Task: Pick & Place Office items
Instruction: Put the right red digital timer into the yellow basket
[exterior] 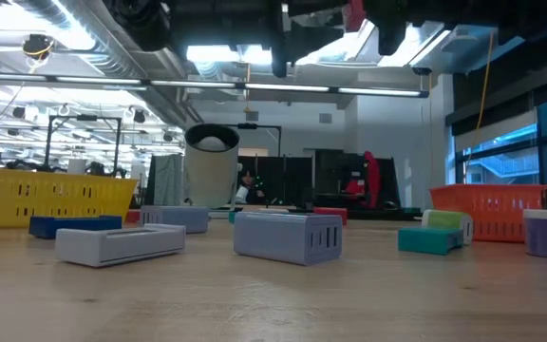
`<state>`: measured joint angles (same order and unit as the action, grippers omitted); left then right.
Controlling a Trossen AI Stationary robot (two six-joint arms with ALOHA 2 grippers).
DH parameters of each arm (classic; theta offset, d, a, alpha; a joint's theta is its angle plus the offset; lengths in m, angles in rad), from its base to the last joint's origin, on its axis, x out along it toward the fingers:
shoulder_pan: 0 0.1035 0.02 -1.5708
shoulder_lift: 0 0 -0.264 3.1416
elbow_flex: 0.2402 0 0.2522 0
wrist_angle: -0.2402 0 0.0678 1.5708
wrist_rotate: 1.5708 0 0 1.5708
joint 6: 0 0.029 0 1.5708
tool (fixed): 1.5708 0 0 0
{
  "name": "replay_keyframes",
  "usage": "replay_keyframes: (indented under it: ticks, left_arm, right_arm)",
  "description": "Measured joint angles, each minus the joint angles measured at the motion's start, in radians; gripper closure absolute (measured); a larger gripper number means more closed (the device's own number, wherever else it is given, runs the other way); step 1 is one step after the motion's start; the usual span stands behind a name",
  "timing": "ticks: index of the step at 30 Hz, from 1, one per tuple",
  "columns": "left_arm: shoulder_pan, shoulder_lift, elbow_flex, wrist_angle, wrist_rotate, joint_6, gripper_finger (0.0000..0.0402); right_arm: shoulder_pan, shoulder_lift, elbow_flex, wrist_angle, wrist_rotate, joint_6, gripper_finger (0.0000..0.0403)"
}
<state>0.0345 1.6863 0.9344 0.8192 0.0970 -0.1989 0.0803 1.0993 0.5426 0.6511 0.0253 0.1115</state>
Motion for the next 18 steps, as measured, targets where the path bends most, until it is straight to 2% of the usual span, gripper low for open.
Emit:
replay_keyframes:
  ticks: [5, 10, 18]
  left_arm:
    - [-0.009, 0.0, 0.0, 0.0, 0.0, -0.001, 0.0118]
    - [-0.008, -0.001, 0.0, 0.008, -0.073, -0.014, 0.0114]
    - [-0.015, 0.0, 0.0, 0.015, -0.098, -0.016, 0.0113]
  right_arm:
    - [0.0, 0.0, 0.0, 0.0, 0.0, -0.008, 0.0251]
    - [0.0, 0.008, 0.0, 0.024, -0.011, -0.008, 0.0251]
    - [-0.001, 0.06, 0.0, 0.076, -0.015, -0.015, 0.0251]
